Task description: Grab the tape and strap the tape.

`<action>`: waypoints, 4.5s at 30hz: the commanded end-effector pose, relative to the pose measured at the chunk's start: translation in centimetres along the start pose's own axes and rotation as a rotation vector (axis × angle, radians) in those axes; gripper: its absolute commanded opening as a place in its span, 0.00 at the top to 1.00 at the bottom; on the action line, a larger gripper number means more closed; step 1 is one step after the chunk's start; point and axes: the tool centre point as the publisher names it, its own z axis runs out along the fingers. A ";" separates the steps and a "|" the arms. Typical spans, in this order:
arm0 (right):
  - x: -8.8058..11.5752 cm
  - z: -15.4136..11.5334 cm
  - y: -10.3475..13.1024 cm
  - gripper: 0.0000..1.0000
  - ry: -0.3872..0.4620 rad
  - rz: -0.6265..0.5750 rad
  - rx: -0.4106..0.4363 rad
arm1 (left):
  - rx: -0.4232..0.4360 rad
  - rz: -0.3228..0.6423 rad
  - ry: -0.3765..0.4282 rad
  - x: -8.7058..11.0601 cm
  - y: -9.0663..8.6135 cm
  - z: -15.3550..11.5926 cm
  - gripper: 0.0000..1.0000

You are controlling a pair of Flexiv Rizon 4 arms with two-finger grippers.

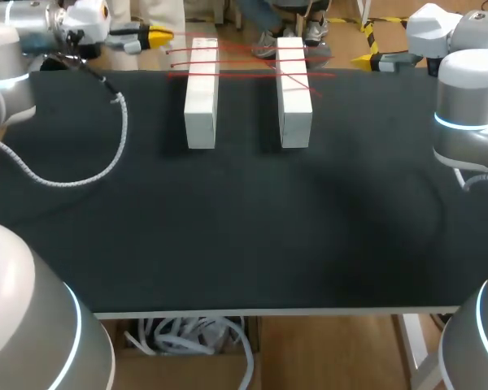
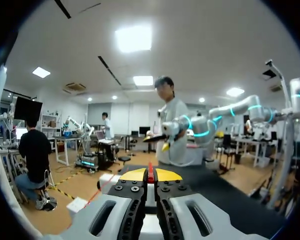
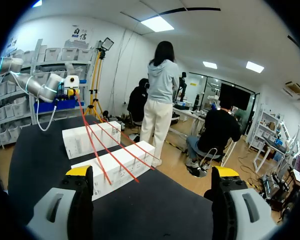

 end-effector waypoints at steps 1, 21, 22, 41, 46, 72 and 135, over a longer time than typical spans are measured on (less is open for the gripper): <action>0.0 0.0 0.0 0.00 0.000 0.000 0.000 | 0.038 0.007 -0.045 1.1 -3.3 1.3 1.00; 0.0 0.0 0.0 0.00 0.000 0.000 0.000 | 0.213 0.021 -0.003 2.5 -11.0 5.7 1.00; 0.0 0.0 0.0 0.00 0.000 0.000 0.000 | 0.214 0.025 -0.002 2.6 -11.1 5.7 1.00; 0.0 0.0 0.0 0.00 0.000 0.000 0.000 | 0.247 0.030 0.017 2.8 -13.2 6.5 1.00; 0.0 0.0 0.0 0.00 0.000 0.000 0.000 | 0.253 0.023 0.018 2.8 -13.7 6.8 1.00; 0.4 0.5 1.0 0.00 -0.093 0.263 -0.235 | 0.256 0.035 0.023 3.0 -14.0 6.7 1.00; 8.1 2.3 11.0 0.00 -0.047 1.956 -1.123 | 0.256 0.035 0.023 3.0 -14.0 6.7 1.00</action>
